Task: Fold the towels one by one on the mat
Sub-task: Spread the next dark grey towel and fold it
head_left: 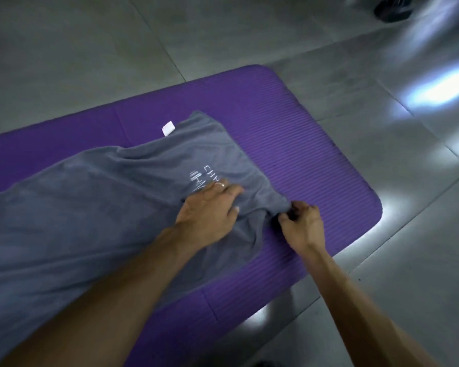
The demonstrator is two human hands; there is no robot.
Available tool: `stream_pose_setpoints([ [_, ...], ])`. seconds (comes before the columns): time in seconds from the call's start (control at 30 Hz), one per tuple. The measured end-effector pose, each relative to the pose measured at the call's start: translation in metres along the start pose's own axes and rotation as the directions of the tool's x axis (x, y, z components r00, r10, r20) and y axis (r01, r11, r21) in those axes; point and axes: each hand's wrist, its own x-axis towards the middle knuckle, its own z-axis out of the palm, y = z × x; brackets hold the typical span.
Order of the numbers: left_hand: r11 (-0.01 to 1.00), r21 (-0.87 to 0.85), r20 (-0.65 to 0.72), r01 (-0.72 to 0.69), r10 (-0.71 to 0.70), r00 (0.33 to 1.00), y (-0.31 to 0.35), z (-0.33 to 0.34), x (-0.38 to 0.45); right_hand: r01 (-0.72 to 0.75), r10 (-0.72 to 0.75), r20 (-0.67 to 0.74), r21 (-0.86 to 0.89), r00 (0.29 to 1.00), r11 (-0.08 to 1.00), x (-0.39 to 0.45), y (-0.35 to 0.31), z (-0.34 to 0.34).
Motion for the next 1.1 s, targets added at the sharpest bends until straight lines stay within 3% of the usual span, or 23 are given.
stream_pose_setpoints([
  [0.07, 0.997, 0.042, 0.05, -0.058, 0.056, 0.997, 0.008, 0.004, 0.027, 0.134, -0.132, 0.045, -0.032, 0.99, 0.99, 0.004, -0.006, 0.006],
  [0.13, 0.987, 0.094, 0.099, -0.126, 0.117, 0.988, 0.01, 0.012, 0.049, 0.229, -0.232, 0.061, 0.053, 0.971, 0.972, 0.006, -0.014, 0.006],
  [0.27, 0.969, 0.148, 0.324, -0.2, 0.144, 0.935, 0.011, 0.019, 0.084, 0.034, -0.113, 0.134, 0.488, 0.985, 0.872, 0.019, -0.021, -0.012],
  [0.33, 0.953, 0.195, 0.388, -0.231, 0.141, 0.911, 0.013, 0.02, 0.099, -0.014, -0.082, 0.163, 0.518, 0.983, 0.855, 0.028, -0.02, -0.023],
  [0.4, 0.947, 0.219, 0.36, -0.233, 0.144, 0.922, 0.014, 0.022, 0.108, -0.047, -0.069, 0.208, 0.506, 0.976, 0.861, 0.034, -0.019, -0.038],
  [0.53, 0.959, 0.211, 0.35, -0.187, 0.104, 0.931, 0.015, 0.029, 0.107, -0.128, 0.0, 0.349, 0.343, 0.937, 0.93, 0.042, 0.007, -0.071],
  [0.6, 0.95, 0.233, 0.368, -0.207, 0.111, 0.923, 0.016, 0.035, 0.102, -0.097, 0.071, 0.413, 0.043, 0.908, 0.994, 0.043, 0.025, -0.075],
  [0.67, 0.938, 0.26, 0.368, -0.228, 0.122, 0.922, 0.014, 0.041, 0.099, 0.012, 0.128, 0.407, -0.324, 0.904, 0.946, 0.044, 0.037, -0.073],
  [0.77, 0.949, 0.231, 0.326, -0.214, 0.132, 0.936, 0.009, 0.043, 0.094, -0.009, 0.113, 0.279, -0.347, 0.954, 0.938, 0.049, 0.021, -0.07],
  [0.83, 0.963, 0.207, 0.235, -0.174, 0.124, 0.964, 0.0, 0.037, 0.089, 0.054, -0.007, 0.162, -0.287, 0.987, 0.956, 0.065, -0.004, -0.059],
  [0.93, 0.971, 0.224, 0.133, -0.08, 0.05, 0.99, -0.03, 0.022, 0.082, 0.279, -0.241, 0.188, -0.218, 0.952, 0.935, 0.099, -0.056, -0.019],
  [1.1, 0.939, 0.282, -0.159, 0.196, -0.156, 0.975, -0.096, -0.009, 0.071, 0.46, -0.424, 0.201, -0.197, 0.883, 0.866, 0.135, -0.143, 0.055],
])
